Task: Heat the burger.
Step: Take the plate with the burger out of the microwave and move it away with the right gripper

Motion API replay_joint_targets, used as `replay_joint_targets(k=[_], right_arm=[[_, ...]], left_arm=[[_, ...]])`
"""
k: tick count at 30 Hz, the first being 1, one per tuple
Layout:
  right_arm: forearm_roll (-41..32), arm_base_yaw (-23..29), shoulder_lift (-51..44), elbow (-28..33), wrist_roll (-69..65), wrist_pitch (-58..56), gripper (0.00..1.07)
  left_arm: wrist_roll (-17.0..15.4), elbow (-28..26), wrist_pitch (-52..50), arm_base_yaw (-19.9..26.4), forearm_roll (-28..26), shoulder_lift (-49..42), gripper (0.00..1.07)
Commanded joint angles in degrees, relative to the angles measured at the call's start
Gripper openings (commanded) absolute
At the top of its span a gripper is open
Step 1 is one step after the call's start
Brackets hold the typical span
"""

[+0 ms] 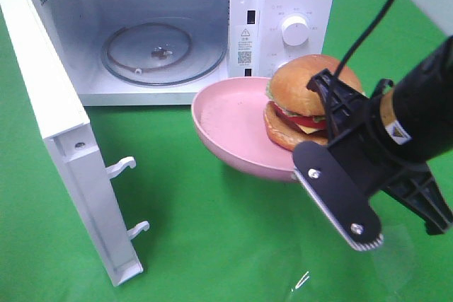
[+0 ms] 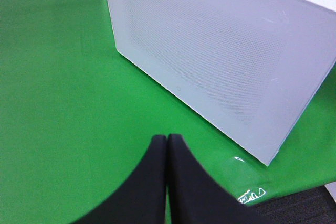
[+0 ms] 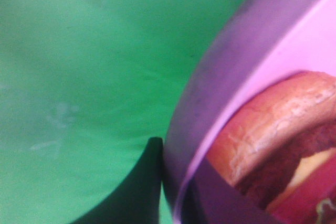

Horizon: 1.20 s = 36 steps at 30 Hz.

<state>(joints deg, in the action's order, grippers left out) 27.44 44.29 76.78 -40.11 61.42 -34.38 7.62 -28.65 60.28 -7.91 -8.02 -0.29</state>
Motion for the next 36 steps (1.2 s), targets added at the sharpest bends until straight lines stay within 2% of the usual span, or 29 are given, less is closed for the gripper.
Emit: replay_joint_targets(k=[1,4,6,7,8,9,10,13,18,22,23,24,25,28,36], right_arm=[[1.9,-0.1,-5.5,3.6,-0.6,0.4,0.00],[3.2,-0.1,-8.0,6.0,-2.0,-0.7,0.00],[8.9,-0.1,-11.3,9.8,-9.5,-3.6,0.00],[8.9,-0.1,-11.3,9.8,-9.5,-3.6,0.00],[12.7,-0.1,-12.1,11.2,-15.1,-5.4,0.00],[12.7,-0.1,-12.1,11.2,-15.1,-5.4,0.00],[15.5,-0.1,-12.3,12.2,-21.0,-7.5,0.00],[16.4,-0.1,-12.3,12.5,-23.2,-8.3,0.00],[18.3,-0.5,-12.0,13.1,-34.7,-11.8,0.00],[19.9,-3.8,-10.5,13.1,-38.6,-13.3,0.00],[21.1,-6.6,-8.9,13.1,-39.4,-14.2,0.00],[21.1,-6.6,-8.9,13.1,-39.4,-14.2,0.00],[22.5,-10.0,-6.6,13.1,-39.4,-13.3,0.00],[24.1,-11.8,-5.2,13.0,-39.7,-11.2,0.00],[31.2,-20.1,7.2,10.3,-46.8,-5.5,0.00]], left_arm=[[0.0,0.2,-0.7,0.2,0.0,-1.4,0.00],[0.0,0.2,-0.7,0.2,0.0,-1.4,0.00],[0.0,0.2,-0.7,0.2,0.0,-1.4,0.00],[0.0,0.2,-0.7,0.2,0.0,-1.4,0.00],[0.0,0.2,-0.7,0.2,0.0,-1.4,0.00],[0.0,0.2,-0.7,0.2,0.0,-1.4,0.00],[0.0,0.2,-0.7,0.2,0.0,-1.4,0.00],[0.0,0.2,-0.7,0.2,0.0,-1.4,0.00],[0.0,0.2,-0.7,0.2,0.0,-1.4,0.00],[0.0,0.2,-0.7,0.2,0.0,-1.4,0.00],[0.0,0.2,-0.7,0.2,0.0,-1.4,0.00],[0.0,0.2,-0.7,0.2,0.0,-1.4,0.00],[0.0,0.2,-0.7,0.2,0.0,-1.4,0.00],[0.0,0.2,-0.7,0.2,0.0,-1.4,0.00],[0.0,0.2,-0.7,0.2,0.0,-1.4,0.00]])
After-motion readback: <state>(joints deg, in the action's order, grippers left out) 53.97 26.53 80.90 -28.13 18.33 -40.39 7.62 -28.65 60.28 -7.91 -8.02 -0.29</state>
